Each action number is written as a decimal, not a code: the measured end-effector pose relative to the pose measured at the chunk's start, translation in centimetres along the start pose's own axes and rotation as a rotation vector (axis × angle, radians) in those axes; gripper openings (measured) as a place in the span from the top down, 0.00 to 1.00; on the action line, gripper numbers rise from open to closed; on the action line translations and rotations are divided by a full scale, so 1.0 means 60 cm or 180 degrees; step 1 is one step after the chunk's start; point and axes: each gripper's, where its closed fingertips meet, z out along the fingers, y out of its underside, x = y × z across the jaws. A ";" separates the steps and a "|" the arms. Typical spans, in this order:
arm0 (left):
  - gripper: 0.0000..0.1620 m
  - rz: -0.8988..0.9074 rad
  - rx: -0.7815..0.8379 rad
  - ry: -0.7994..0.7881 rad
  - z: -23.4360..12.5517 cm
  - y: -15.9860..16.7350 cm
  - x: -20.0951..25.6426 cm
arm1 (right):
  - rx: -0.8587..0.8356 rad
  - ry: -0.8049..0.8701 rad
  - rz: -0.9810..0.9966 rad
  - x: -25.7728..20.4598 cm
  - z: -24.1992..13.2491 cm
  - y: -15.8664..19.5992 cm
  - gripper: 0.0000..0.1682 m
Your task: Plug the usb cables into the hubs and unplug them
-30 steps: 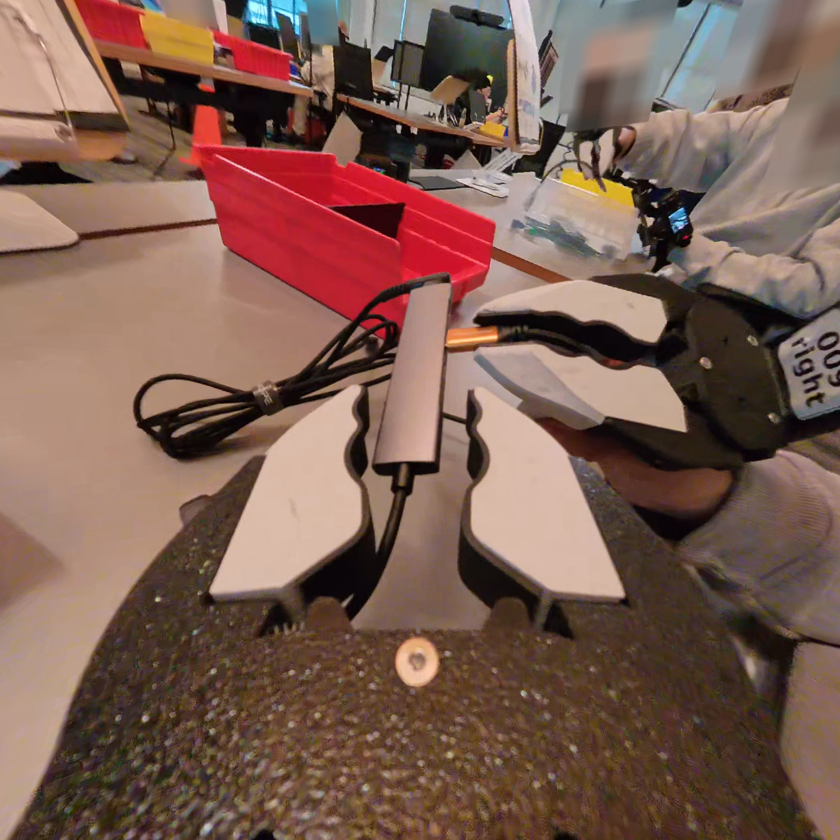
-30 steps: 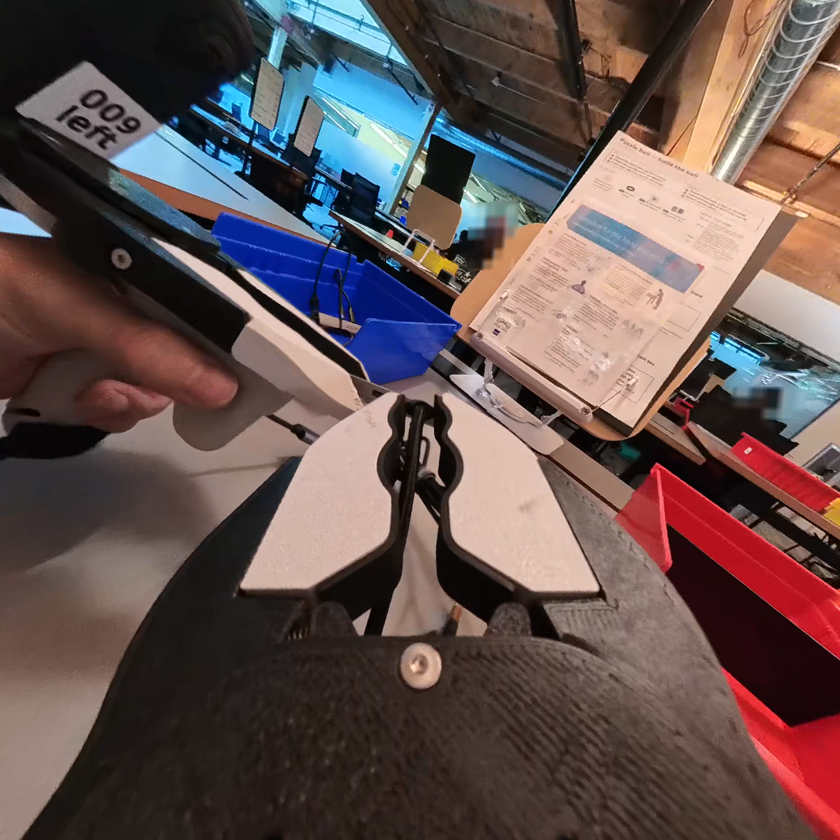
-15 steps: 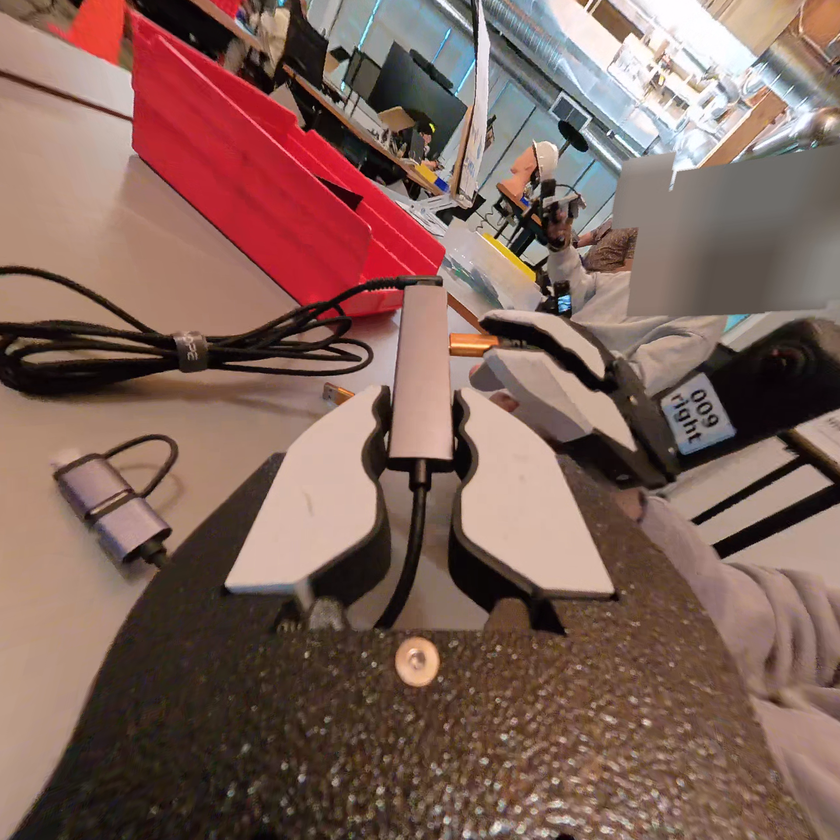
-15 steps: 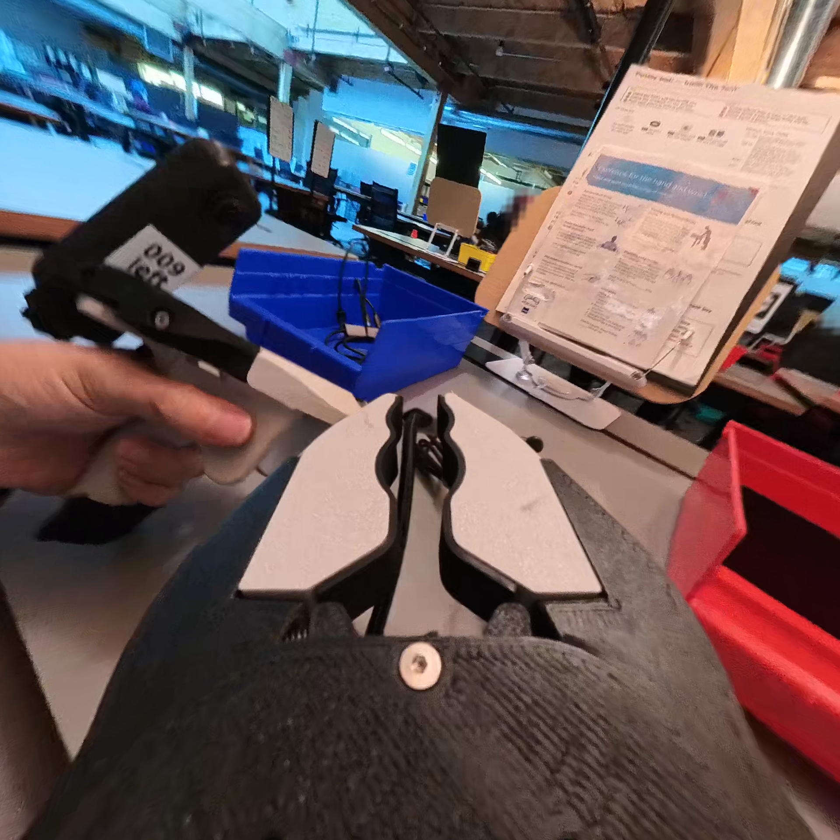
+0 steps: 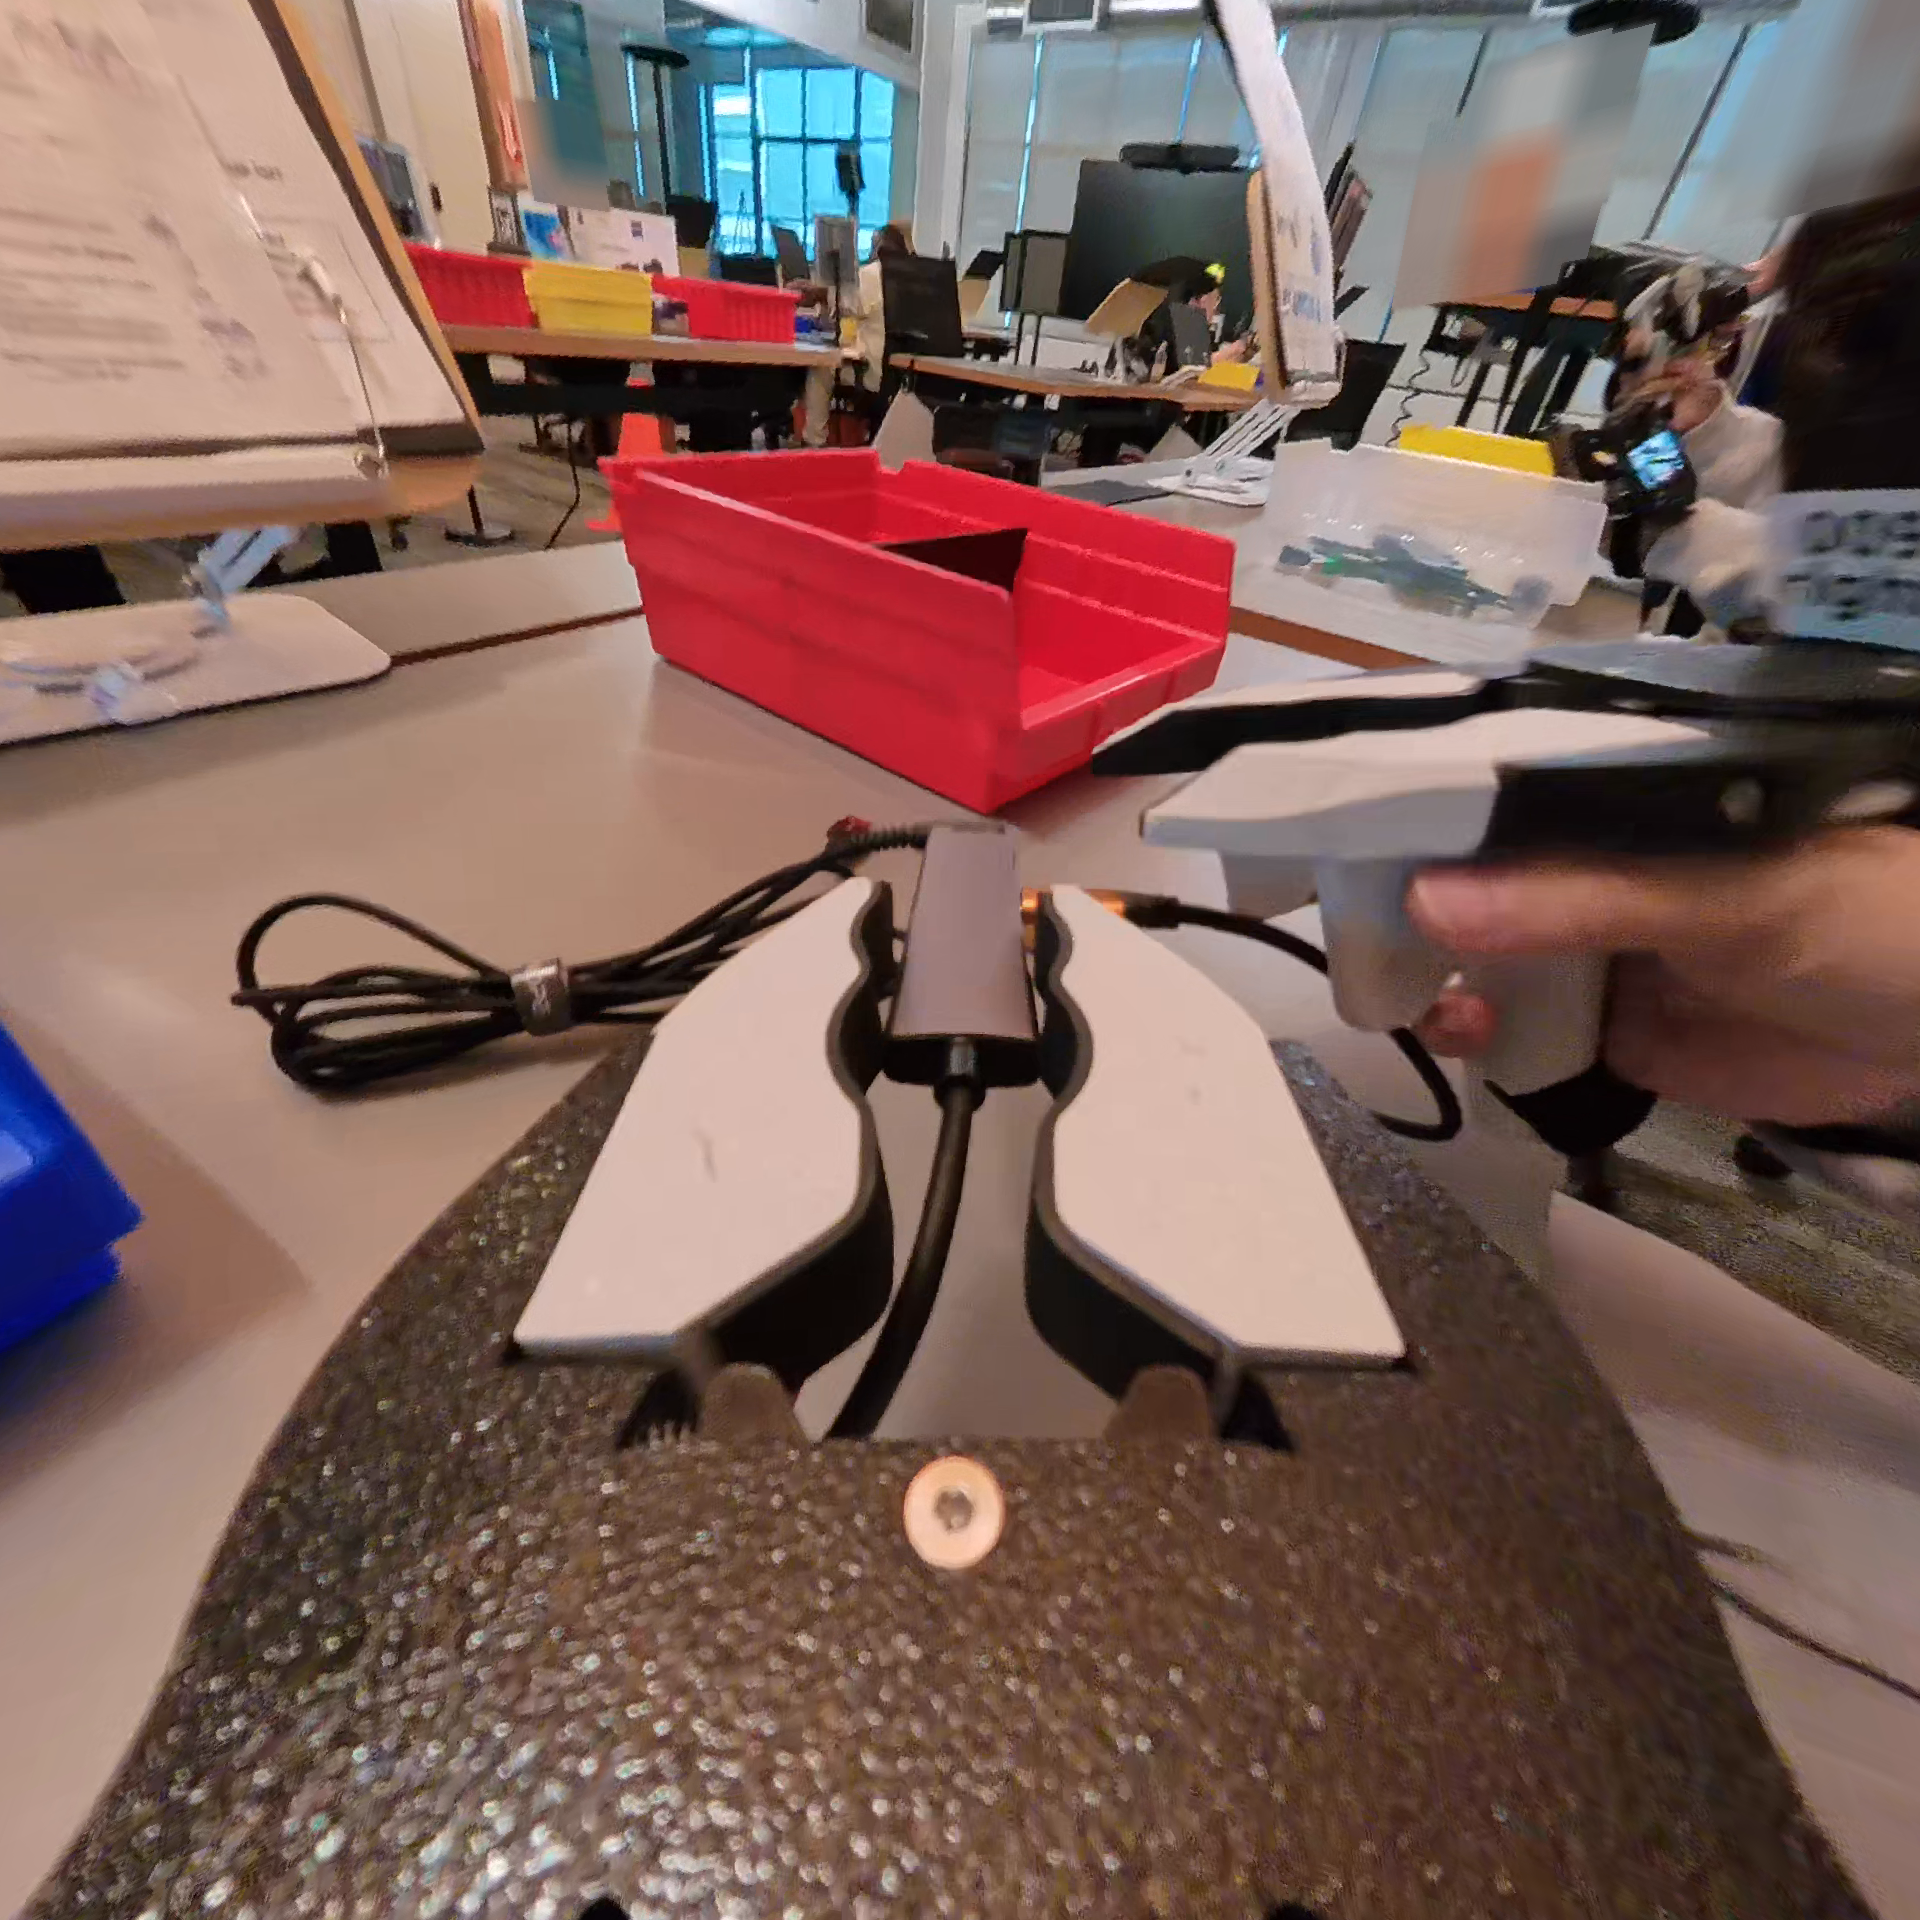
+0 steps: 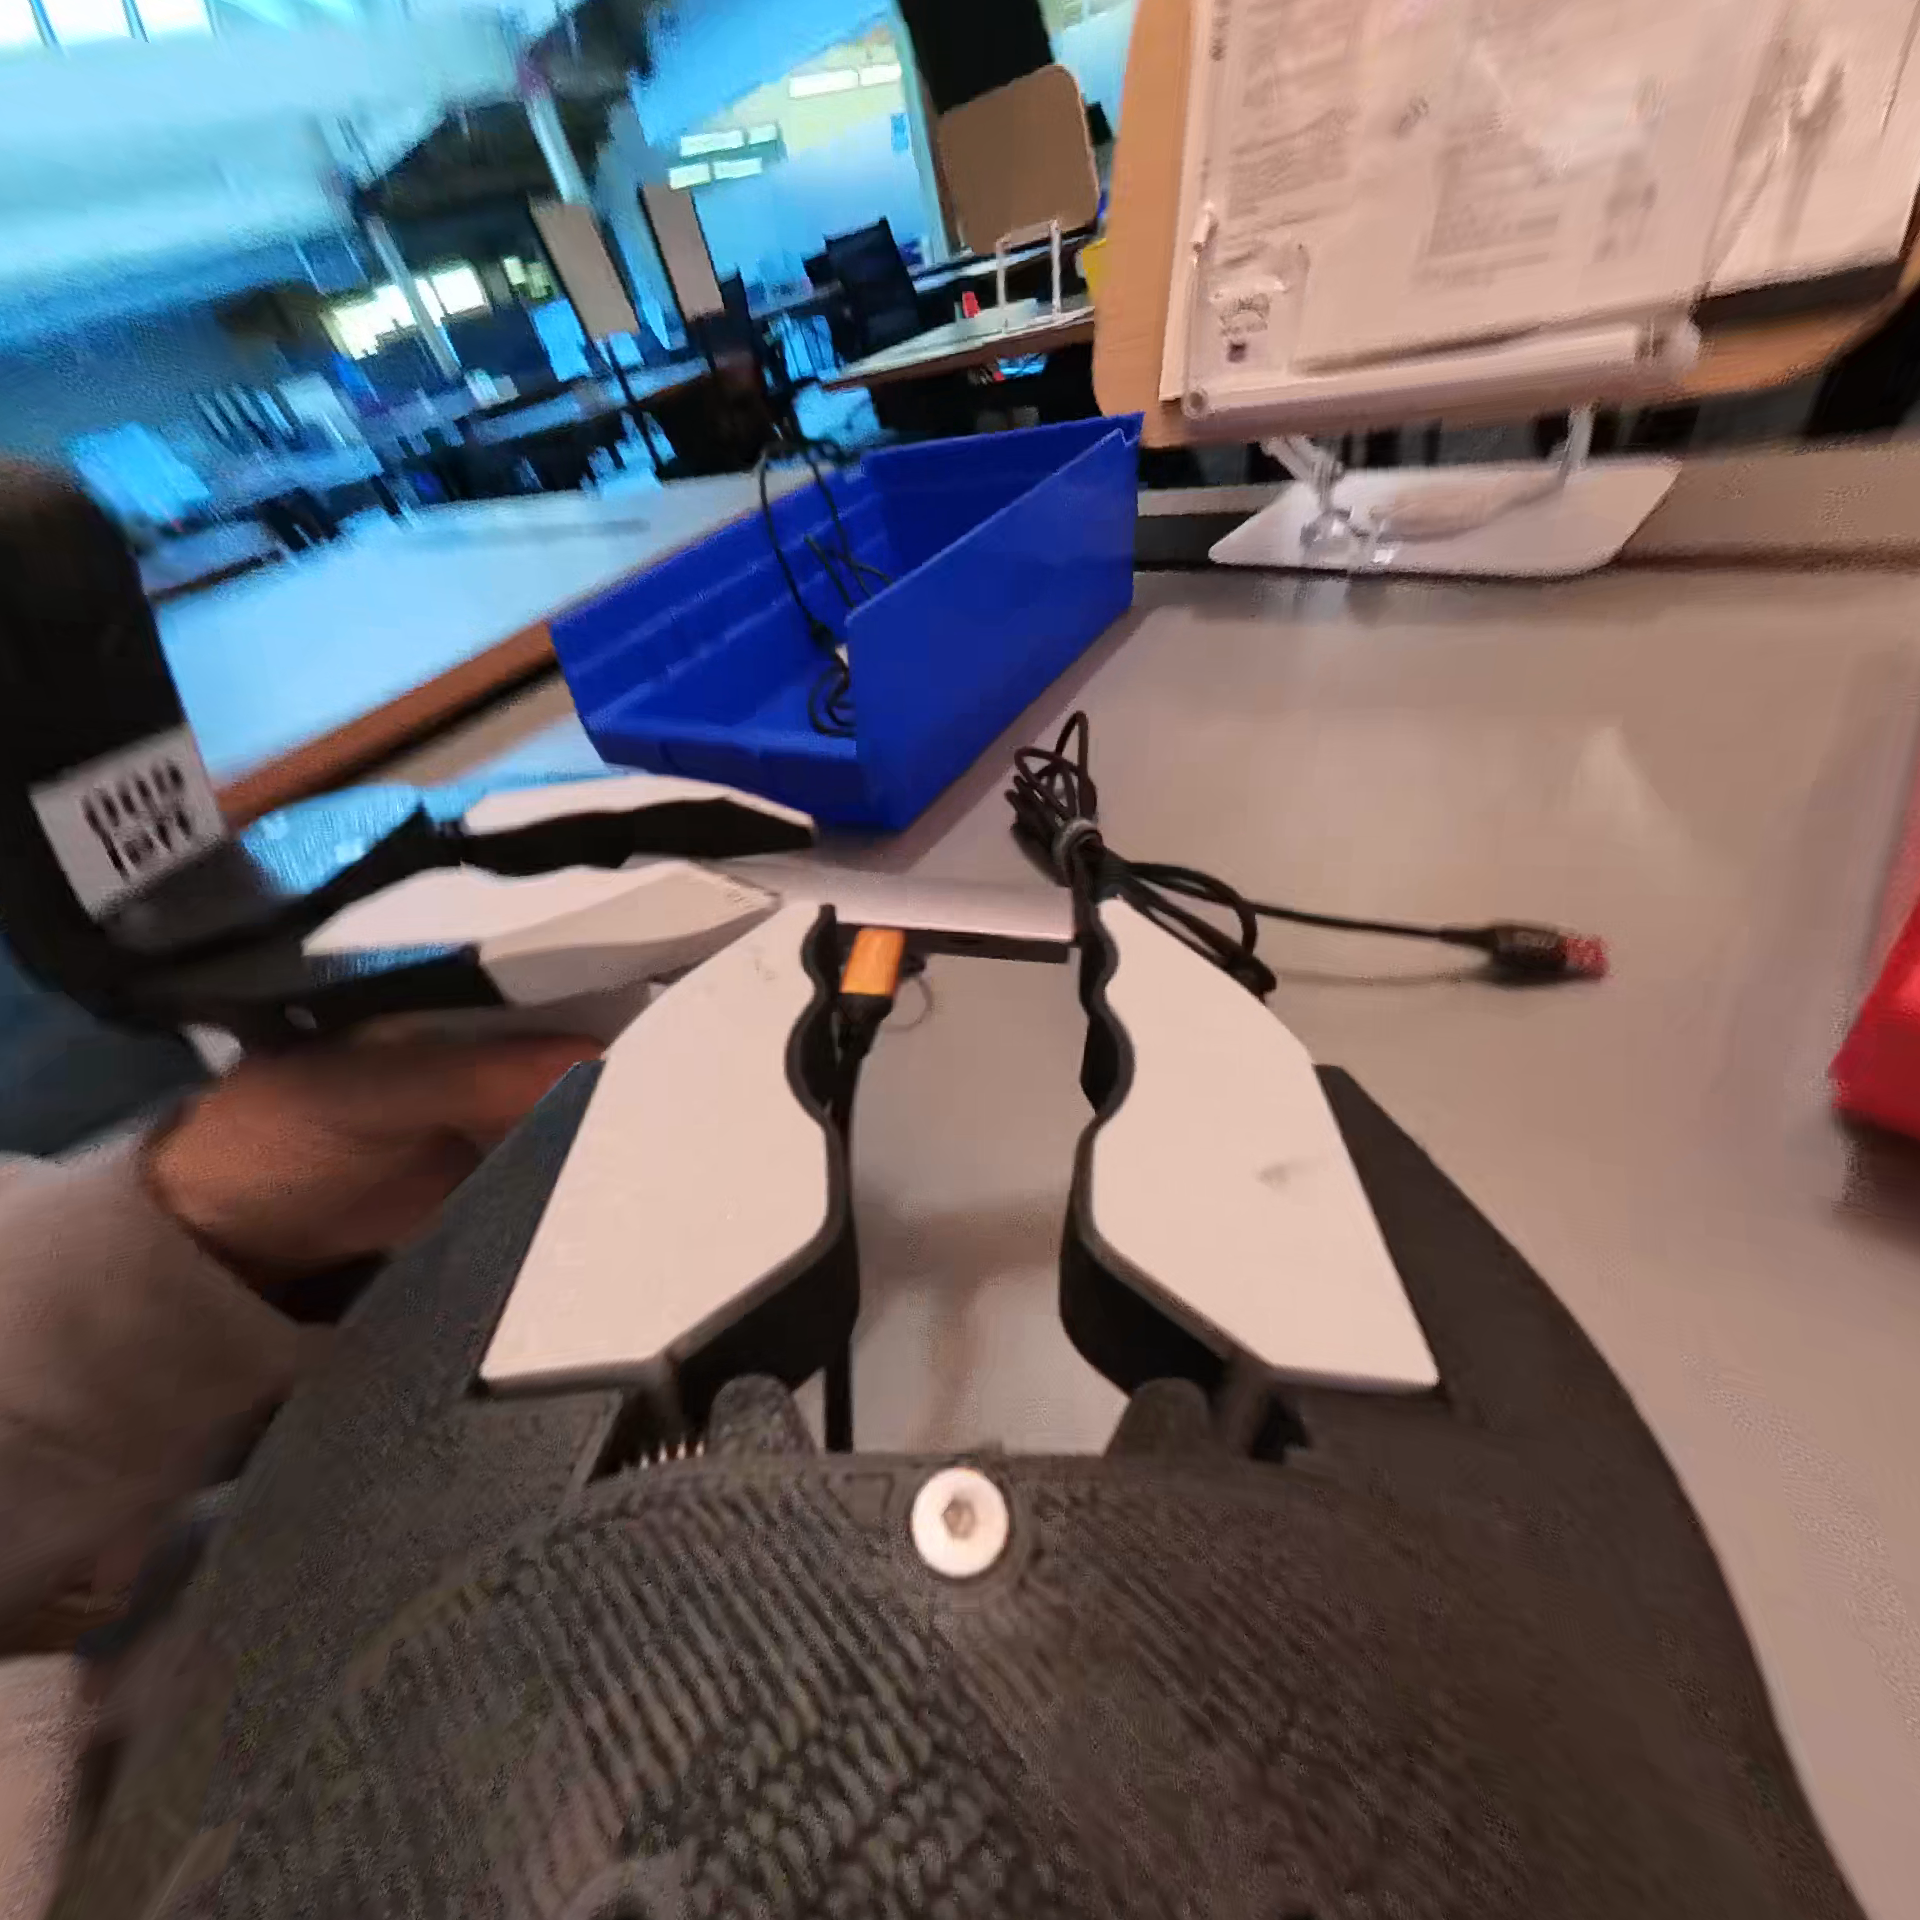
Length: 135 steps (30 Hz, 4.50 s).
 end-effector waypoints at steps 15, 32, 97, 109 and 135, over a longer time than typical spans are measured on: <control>0.84 0.0965 0.0407 0.0493 -0.016 -0.035 0.063 | 0.0594 -0.1639 0.2935 -0.005 0.006 -0.013 0.92; 0.84 0.1487 0.0417 0.0481 -0.012 -0.010 0.072 | 0.0804 -0.1597 0.2757 0.003 -0.026 -0.062 0.94; 0.85 0.0388 0.0287 -0.0725 -0.031 -0.008 -0.053 | -0.0270 0.0389 -0.1222 0.045 -0.096 -0.064 0.93; 0.85 0.0119 0.0353 -0.0470 -0.035 -0.010 -0.047 | 0.0863 0.0177 -0.0859 0.176 -0.167 -0.409 0.93; 0.85 0.0224 0.0319 -0.0411 -0.034 -0.009 -0.036 | -0.1627 0.1489 -0.0187 0.467 -0.002 -0.049 0.64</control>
